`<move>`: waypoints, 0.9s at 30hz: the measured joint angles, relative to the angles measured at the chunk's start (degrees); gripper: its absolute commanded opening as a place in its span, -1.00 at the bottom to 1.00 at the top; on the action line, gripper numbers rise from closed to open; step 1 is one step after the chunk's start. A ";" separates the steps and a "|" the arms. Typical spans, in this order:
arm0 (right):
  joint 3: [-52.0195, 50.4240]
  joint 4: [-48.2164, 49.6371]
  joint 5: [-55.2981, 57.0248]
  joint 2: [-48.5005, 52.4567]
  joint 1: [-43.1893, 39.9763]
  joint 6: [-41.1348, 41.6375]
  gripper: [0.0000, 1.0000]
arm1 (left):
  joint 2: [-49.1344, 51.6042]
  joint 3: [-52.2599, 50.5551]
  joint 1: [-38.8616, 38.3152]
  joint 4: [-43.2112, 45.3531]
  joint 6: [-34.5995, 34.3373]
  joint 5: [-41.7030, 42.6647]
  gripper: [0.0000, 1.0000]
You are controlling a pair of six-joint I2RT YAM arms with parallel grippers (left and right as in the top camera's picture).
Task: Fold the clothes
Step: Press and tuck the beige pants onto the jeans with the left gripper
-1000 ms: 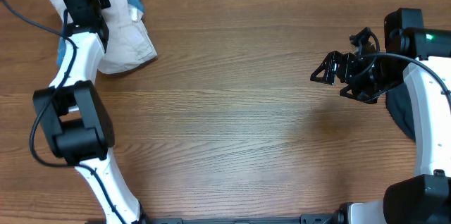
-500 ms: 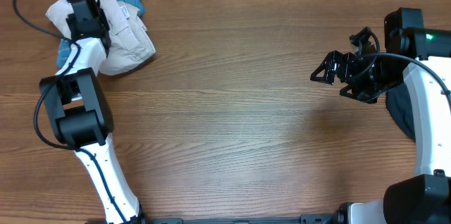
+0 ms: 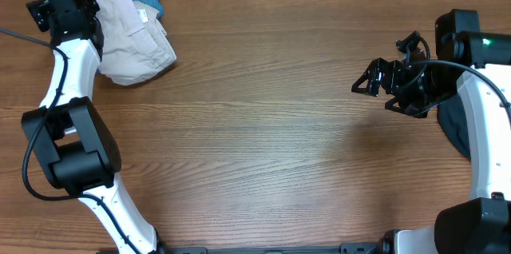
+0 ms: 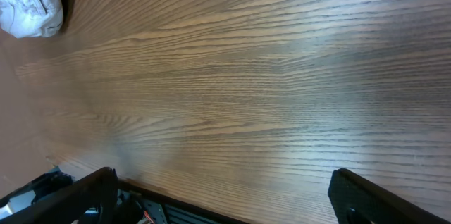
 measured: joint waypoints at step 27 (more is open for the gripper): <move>0.00 -0.26 -0.04 0.00 0.00 -0.02 1.00 | -2.14 -0.42 -2.67 -1.73 4.79 11.98 -0.84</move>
